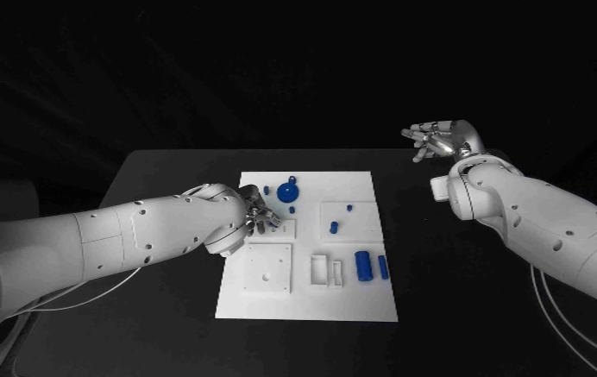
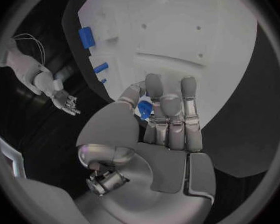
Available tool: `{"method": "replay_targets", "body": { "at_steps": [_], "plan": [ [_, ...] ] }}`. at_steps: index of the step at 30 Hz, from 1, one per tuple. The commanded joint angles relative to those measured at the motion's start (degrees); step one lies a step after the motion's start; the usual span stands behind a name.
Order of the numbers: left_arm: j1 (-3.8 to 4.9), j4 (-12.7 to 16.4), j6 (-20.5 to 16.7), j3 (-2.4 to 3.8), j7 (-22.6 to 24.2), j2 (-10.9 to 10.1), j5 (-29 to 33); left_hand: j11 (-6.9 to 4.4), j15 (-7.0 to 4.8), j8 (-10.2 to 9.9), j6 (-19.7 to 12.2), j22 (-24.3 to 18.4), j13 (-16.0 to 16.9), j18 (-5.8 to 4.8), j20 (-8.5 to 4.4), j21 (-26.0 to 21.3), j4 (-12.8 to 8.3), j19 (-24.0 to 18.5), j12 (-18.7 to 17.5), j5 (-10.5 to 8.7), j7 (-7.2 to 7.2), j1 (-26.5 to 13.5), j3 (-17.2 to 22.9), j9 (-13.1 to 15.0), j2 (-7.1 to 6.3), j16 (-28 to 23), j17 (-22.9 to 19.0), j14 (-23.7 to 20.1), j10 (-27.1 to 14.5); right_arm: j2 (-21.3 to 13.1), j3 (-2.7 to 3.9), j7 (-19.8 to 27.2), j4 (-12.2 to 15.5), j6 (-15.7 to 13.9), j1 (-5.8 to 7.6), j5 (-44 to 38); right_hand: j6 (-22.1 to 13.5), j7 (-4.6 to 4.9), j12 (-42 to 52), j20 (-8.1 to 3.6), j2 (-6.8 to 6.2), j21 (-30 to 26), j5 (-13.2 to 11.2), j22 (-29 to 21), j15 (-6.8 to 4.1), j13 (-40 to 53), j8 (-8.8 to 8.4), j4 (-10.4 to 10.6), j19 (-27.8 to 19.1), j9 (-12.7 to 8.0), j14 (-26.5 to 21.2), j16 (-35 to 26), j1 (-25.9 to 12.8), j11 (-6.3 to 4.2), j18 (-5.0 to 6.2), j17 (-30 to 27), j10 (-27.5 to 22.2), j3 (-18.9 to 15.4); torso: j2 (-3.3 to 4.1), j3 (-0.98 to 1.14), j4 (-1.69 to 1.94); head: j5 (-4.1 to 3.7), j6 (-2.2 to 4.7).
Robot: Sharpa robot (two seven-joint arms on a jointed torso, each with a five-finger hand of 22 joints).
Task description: Assemble the parts on the task board
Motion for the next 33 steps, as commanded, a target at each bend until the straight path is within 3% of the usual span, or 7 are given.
{"method": "replay_targets", "body": {
  "at_steps": [1,10,11,13,26,28,33],
  "plan": [
    [-0.28,0.00,2.09,0.02,-0.19,0.14,-1.02,-0.75,-0.04,0.19,10.89,1.04,-0.18,-0.72,0.19,-1.14,-0.01,0.65,-0.29,-0.09,-7.34,0.18,0.24,14.50,0.71,-0.33,-0.39,-0.16,2.14,0.05,0.03,0.54,-0.16,1.36,0.03,0.49,-0.50,0.09,0.08,0.01,0.05,0.21,0.31,-0.13,0.00,-0.09,-0.07,-0.22,-0.04,-0.03,-0.17,0.14,-0.69,-0.03,-0.52,-0.09,-0.09,-0.25,-0.01,0.00,0.02,-0.10,-0.18],
    [-0.59,-0.09,2.34,0.03,-0.26,-0.05,-1.06,-0.75,-0.04,0.19,10.89,1.04,-0.18,-0.72,0.19,-1.14,-0.01,0.65,-0.29,-0.09,-7.34,0.18,0.24,14.50,0.71,-0.33,-0.39,-0.16,2.14,0.09,0.03,0.30,-0.57,1.98,0.05,0.39,-0.53,0.11,0.06,0.05,0.12,0.20,0.31,-0.31,0.02,-0.32,-0.06,-0.23,-0.10,-0.02,-0.25,0.17,-0.58,-0.01,-0.50,-0.23,-0.10,-0.38,-0.01,0.06,0.02,0.01,-0.29],
    [-0.60,-0.09,2.35,0.03,-0.27,-0.07,-1.06,-0.74,-0.06,0.42,10.83,6.95,-0.17,-0.87,0.14,-6.75,-0.15,2.78,-0.27,-0.11,-7.36,0.17,0.18,14.39,0.72,-0.27,-0.50,-0.08,2.14,0.08,0.03,0.28,-0.57,2.03,0.05,0.39,-0.53,0.11,0.06,0.05,0.12,0.20,0.31,-0.31,0.02,-0.32,-0.06,-0.23,-0.10,-0.02,-0.25,0.17,-0.58,-0.01,-0.50,-0.23,-0.10,-0.38,-0.01,0.04,0.02,0.01,-0.29],
    [-0.61,-0.06,2.39,0.03,-0.28,-0.11,-1.07,-0.73,-0.08,0.43,10.86,8.49,-0.14,-0.94,0.15,-8.08,-0.26,3.32,-0.19,-0.10,-7.32,0.14,0.22,14.34,0.75,-0.25,-0.44,-0.22,2.16,0.09,0.03,0.24,-0.58,2.08,0.05,0.38,-0.53,0.11,0.07,0.06,0.15,0.21,0.34,-0.43,0.03,-0.47,-0.07,-0.18,-0.11,-0.02,-0.27,0.20,-0.64,-0.01,-0.49,-0.33,-0.10,-0.50,-0.01,0.07,-0.01,0.08,-0.33],
    [-0.64,-0.10,2.91,0.03,-0.46,-0.33,-1.07,-0.73,-0.08,0.43,10.86,8.49,-0.14,-0.94,0.15,-8.08,-0.26,3.32,-0.19,-0.10,-7.32,0.14,0.22,14.34,0.75,-0.25,-0.44,-0.22,2.16,0.09,0.03,0.01,-0.64,2.36,0.05,0.37,-0.53,0.10,0.08,0.06,0.17,0.22,0.34,-0.48,0.03,-0.51,-0.07,-0.18,-0.11,-0.02,-0.27,0.21,-0.63,-0.01,-0.49,-0.36,-0.11,-0.54,0.00,0.08,-0.01,0.10,-0.43],
    [-0.64,-0.13,3.01,0.03,-0.50,-0.36,-1.07,-0.76,-0.04,0.44,10.80,12.99,-0.12,-1.16,0.12,-13.08,-0.40,5.28,-0.23,-0.09,-7.33,0.13,0.24,14.27,0.92,-0.19,-0.49,-0.16,2.15,0.09,0.03,-0.03,-0.65,2.42,0.05,0.37,-0.54,0.09,0.16,0.06,0.27,0.26,0.38,-0.76,0.02,-0.76,-0.07,-0.18,-0.08,-0.02,-0.27,0.29,-0.58,0.00,-0.49,-0.55,-0.17,-0.74,-0.01,0.08,-0.01,0.11,-0.40],
    [-0.64,-0.26,3.18,0.03,-0.72,-0.42,-1.09,-0.76,-0.04,0.44,10.80,12.99,-0.12,-1.16,0.12,-13.08,-0.40,5.28,-0.23,-0.09,-7.33,0.13,0.24,14.27,0.92,-0.19,-0.49,-0.16,2.15,0.09,0.03,-0.12,-0.66,2.49,0.05,0.37,-0.54,0.09,0.16,0.06,0.27,0.26,0.38,-0.76,0.02,-0.76,-0.07,-0.18,-0.08,-0.02,-0.27,0.29,-0.58,0.00,-0.49,-0.55,-0.17,-0.74,-0.01,0.08,0.02,0.14,-0.38]
  ]
}}
